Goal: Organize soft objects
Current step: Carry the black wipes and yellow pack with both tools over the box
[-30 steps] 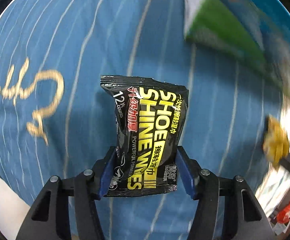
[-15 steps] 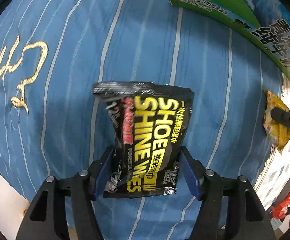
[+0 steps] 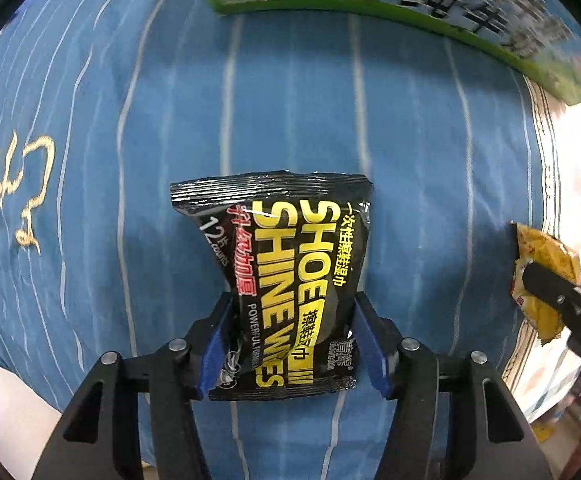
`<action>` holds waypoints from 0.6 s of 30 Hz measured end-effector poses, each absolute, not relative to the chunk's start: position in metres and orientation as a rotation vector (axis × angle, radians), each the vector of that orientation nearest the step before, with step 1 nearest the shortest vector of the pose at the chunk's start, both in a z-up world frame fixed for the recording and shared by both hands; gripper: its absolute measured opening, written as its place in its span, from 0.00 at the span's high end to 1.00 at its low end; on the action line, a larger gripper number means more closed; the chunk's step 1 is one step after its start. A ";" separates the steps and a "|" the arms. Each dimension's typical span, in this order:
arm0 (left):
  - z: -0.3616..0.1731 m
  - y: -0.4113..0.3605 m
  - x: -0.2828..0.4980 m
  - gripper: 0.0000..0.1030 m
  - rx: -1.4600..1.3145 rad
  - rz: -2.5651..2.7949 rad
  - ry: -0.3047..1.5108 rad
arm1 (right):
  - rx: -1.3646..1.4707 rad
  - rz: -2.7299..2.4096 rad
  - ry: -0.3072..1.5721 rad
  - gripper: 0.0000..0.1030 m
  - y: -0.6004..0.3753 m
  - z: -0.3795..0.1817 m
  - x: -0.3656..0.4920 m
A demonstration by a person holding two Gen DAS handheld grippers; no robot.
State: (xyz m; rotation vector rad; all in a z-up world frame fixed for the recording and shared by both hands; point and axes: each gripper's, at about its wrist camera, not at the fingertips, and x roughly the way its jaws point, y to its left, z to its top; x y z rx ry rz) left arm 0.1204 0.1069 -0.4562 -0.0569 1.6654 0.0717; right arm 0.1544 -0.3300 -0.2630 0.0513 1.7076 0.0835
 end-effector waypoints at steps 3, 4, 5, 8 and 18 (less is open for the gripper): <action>-0.455 0.094 0.126 0.47 -0.058 0.055 1.667 | 0.106 0.092 1.709 0.42 -0.353 -0.260 0.159; -0.456 0.087 0.126 0.47 -0.057 0.053 1.667 | 0.126 0.091 1.710 0.42 -0.360 -0.259 0.160; -0.455 0.084 0.128 0.47 -0.055 0.052 1.665 | 0.148 0.091 1.716 0.40 -0.366 -0.260 0.161; -0.455 0.075 0.138 0.47 -0.050 0.050 1.663 | 0.199 0.086 1.727 0.40 -0.377 -0.265 0.163; -0.433 0.059 0.150 0.51 -0.051 0.026 1.638 | 0.133 0.073 1.693 0.50 -0.355 -0.255 0.148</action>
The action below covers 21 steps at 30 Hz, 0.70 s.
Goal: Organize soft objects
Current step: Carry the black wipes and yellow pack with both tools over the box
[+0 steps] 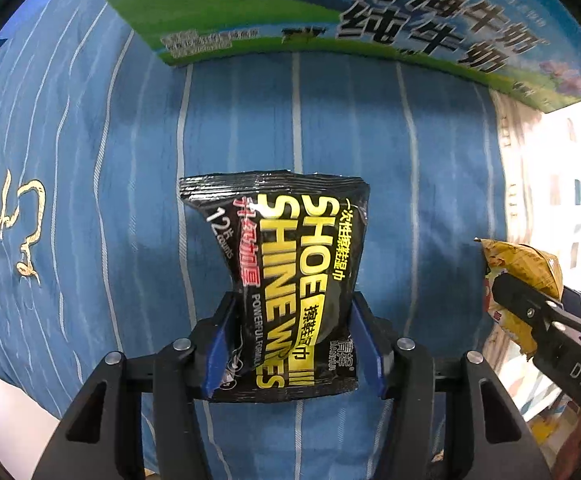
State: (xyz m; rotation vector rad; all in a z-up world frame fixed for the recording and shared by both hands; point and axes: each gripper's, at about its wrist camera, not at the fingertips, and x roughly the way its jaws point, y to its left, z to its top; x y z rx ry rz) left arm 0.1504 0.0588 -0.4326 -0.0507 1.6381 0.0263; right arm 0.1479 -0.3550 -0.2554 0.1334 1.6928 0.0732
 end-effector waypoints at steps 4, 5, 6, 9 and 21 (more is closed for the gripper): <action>-0.409 0.058 0.154 0.51 -0.071 0.006 1.614 | 0.129 0.092 1.649 0.50 -0.347 -0.234 0.157; -0.402 0.053 0.155 0.51 -0.074 0.002 1.604 | 0.129 0.097 1.638 0.50 -0.348 -0.229 0.162; -0.394 0.051 0.157 0.52 -0.076 -0.004 1.591 | 0.128 0.104 1.623 0.51 -0.350 -0.222 0.163; -0.368 0.049 0.158 0.52 -0.099 -0.018 1.551 | 0.127 0.124 1.572 0.51 -0.347 -0.199 0.163; -0.258 0.064 0.176 0.52 -0.158 -0.103 1.390 | 0.212 0.202 1.399 0.51 -0.360 -0.099 0.185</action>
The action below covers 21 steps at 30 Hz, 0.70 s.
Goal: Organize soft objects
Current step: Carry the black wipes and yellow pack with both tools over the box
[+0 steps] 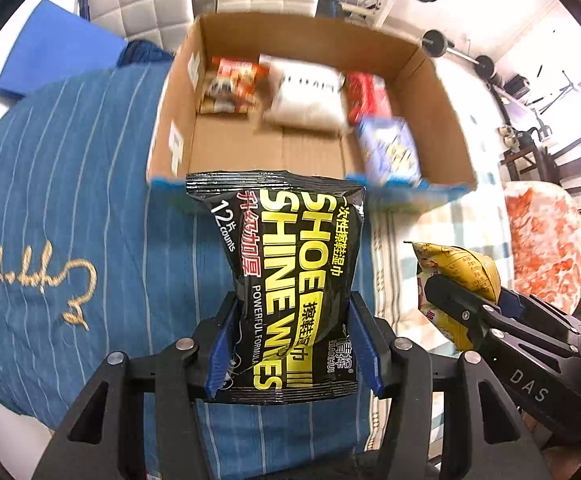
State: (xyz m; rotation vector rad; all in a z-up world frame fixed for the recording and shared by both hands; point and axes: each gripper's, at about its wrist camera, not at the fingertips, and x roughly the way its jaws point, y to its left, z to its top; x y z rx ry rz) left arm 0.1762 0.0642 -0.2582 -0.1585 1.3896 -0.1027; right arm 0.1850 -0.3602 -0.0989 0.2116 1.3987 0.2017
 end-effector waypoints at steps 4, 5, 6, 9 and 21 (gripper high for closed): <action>-0.242 0.072 0.197 0.52 -0.175 -0.122 1.372 | 0.231 0.232 1.337 0.51 -0.365 -0.063 0.207; -0.237 0.074 0.207 0.52 -0.189 -0.129 1.373 | 0.235 0.235 1.328 0.51 -0.367 -0.053 0.211; -0.233 0.078 0.213 0.52 -0.198 -0.136 1.376 | 0.238 0.243 1.319 0.52 -0.365 -0.048 0.220; -0.234 0.088 0.242 0.52 -0.231 -0.153 1.387 | 0.239 0.242 1.293 0.52 -0.358 -0.045 0.248; -0.317 0.123 0.351 0.52 -0.275 -0.137 1.621 | 0.230 0.194 1.372 0.52 -0.331 -0.107 0.335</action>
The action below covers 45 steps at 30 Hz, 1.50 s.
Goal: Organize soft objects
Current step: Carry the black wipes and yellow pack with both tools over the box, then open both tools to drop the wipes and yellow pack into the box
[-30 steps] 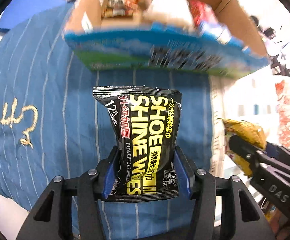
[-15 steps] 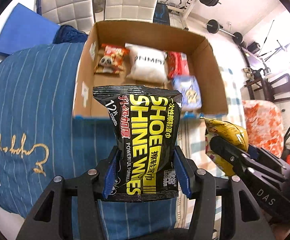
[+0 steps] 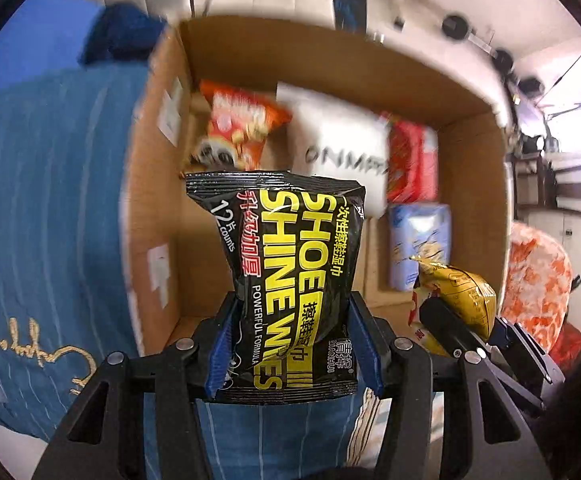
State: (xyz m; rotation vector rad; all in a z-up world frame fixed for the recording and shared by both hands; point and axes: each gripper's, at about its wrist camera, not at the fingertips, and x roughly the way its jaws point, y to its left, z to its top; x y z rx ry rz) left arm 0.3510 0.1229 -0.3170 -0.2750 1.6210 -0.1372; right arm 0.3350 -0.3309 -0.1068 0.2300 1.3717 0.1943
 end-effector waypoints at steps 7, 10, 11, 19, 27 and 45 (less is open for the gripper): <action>-0.380 0.120 0.367 0.51 -0.220 -0.110 1.779 | 0.237 0.166 1.489 0.51 -0.319 -0.172 0.357; -0.397 0.118 0.369 0.51 -0.215 -0.127 1.830 | 0.229 0.154 1.505 0.51 -0.318 -0.185 0.362; -0.403 0.120 0.369 0.51 -0.233 -0.129 1.847 | 0.224 0.151 1.511 0.51 -0.317 -0.189 0.364; -0.418 0.127 0.365 0.50 -0.240 -0.110 1.860 | 0.221 0.136 1.538 0.51 -0.314 -0.210 0.371; -0.410 0.117 0.366 0.47 -0.214 -0.092 1.873 | 0.207 0.146 1.563 0.46 -0.318 -0.217 0.372; -0.334 0.101 0.336 0.37 -0.122 -0.082 1.715 | 0.102 0.130 1.488 0.33 -0.351 -0.163 0.360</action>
